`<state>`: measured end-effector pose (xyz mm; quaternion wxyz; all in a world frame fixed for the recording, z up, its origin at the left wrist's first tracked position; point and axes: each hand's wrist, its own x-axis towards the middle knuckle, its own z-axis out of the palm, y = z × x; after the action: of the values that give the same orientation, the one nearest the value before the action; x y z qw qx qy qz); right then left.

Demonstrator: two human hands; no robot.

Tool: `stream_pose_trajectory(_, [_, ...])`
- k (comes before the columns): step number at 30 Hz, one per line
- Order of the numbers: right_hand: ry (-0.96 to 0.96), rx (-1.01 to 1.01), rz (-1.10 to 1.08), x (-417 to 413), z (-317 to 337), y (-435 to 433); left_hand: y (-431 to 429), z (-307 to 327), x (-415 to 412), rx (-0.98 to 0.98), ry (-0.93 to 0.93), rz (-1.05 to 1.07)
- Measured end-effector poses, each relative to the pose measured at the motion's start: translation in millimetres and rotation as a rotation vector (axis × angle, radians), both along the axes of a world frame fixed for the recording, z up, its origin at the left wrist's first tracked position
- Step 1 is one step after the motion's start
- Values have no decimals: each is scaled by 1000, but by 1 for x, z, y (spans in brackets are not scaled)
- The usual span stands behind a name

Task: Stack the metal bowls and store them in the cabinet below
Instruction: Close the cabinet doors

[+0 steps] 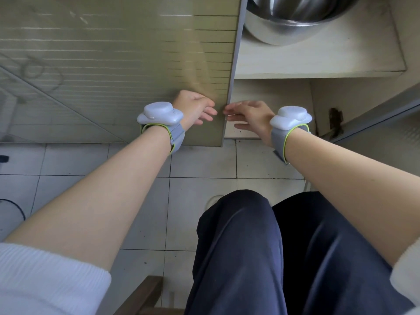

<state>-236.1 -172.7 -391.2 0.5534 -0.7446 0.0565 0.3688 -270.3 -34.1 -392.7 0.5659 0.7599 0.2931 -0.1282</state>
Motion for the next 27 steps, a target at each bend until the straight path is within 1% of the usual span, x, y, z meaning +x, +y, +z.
stream_pose_trajectory(11, [-24,-6,8,17,-5,6,5,-2,15,33,-6,-8])
stream_pose_trajectory(17, [34,13,-9,9,-5,4,4,-1,10,79,5,-53])
stream_pose_trajectory(27, [13,-91,81,-15,6,-20,-3,7,-20,125,58,-157])
